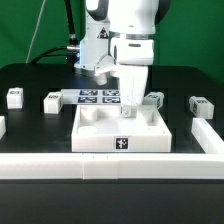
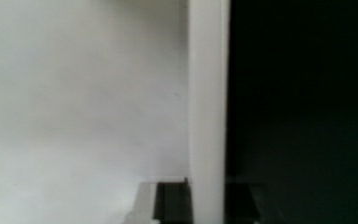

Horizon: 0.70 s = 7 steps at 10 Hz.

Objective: Assemble one leg

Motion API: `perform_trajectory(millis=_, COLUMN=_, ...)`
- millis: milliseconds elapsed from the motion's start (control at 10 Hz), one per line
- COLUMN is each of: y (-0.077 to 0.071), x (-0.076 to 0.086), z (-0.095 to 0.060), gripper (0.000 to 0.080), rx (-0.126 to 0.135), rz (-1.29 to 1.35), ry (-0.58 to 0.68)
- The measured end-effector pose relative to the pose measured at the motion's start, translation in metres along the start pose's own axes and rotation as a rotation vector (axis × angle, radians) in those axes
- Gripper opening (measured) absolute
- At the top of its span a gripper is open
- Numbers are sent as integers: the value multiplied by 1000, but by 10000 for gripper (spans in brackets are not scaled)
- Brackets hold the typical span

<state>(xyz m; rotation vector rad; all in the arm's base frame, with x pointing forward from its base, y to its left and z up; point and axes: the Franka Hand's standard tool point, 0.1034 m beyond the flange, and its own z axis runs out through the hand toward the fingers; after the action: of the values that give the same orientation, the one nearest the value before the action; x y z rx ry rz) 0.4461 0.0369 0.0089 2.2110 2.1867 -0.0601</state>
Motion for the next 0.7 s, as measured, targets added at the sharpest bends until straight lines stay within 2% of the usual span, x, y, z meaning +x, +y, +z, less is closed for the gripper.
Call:
perform_trajectory(millis=100, y=6, x=12, z=-2, gripper=58, rx=8, rz=-20, ry=-12)
perform_trajectory(millis=300, y=22, x=31, z=-4, gripper=59, rx=6, rz=-46, ry=-26)
perform_trajectory(millis=600, y=36, x=49, z=-2, gripper=59, rx=-6, rz=-30, ry=-23)
perform_trajectory(millis=700, y=38, x=49, z=-2, gripper=59, rx=-7, rz=-23, ry=-24)
